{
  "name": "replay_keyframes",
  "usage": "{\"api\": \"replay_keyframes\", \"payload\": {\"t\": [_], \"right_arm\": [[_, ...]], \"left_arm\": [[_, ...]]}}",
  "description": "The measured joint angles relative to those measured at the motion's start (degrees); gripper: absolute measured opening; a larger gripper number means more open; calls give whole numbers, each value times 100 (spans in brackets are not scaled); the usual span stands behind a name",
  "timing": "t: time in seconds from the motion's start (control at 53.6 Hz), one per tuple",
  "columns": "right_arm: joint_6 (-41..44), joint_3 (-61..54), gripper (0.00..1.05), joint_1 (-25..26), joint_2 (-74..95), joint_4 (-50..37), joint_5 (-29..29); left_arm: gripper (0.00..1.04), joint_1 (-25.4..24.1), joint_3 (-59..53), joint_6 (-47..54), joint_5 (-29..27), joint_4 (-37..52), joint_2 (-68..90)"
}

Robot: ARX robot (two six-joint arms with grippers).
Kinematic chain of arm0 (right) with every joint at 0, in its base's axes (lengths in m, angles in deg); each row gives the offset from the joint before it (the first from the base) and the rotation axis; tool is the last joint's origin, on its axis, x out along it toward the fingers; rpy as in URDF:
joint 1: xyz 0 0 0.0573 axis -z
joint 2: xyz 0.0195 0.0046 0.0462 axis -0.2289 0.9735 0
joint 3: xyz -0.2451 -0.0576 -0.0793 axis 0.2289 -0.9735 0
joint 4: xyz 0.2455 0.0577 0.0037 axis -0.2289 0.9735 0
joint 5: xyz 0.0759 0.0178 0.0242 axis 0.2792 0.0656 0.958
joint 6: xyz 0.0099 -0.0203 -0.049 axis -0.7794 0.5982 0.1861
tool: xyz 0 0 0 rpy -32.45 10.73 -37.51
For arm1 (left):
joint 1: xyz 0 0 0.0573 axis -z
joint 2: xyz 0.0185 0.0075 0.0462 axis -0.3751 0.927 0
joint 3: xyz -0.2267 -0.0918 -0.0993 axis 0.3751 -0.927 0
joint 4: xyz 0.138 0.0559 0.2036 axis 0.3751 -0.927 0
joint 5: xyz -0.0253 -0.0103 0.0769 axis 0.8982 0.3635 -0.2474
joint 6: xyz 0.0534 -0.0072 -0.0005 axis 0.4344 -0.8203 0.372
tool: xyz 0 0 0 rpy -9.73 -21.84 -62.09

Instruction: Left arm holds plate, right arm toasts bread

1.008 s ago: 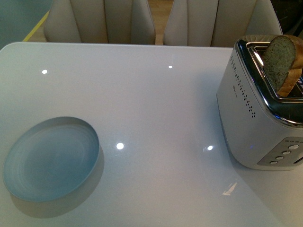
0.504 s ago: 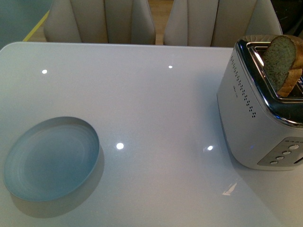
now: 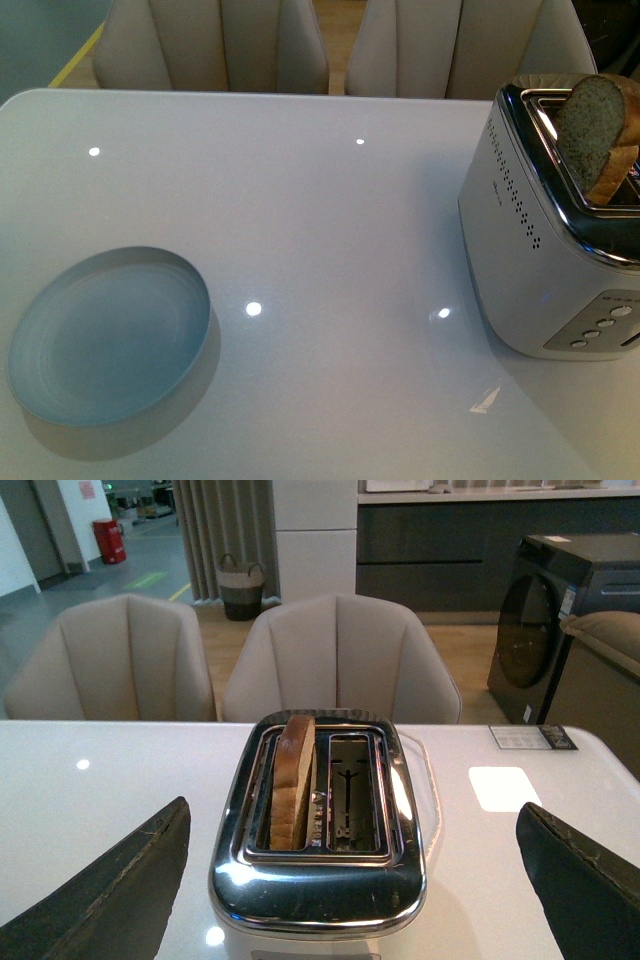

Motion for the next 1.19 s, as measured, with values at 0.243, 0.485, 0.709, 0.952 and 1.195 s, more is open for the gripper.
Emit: {"api": "replay_keyframes", "payload": {"t": [0.243,0.485,0.709,0.952,1.195], "right_arm": [[0,0,96,0,0,-2,-2],[2,0,96,0,0,-2,0],[2,0,96,0,0,0,0],[2,0,96,0,0,0,0],[0,0,96,0,0,0,0]], "left_arm": [[3,-531,-422,149,527,-518,-940],[3,-579,-848,160,575,-719,-1545],[3,-579,-868,173,575,-1622,-2559],[3,-579,-868,175,573,-2570,-3565],[3,-579,-868,175,575,-3141,-4144]]}}
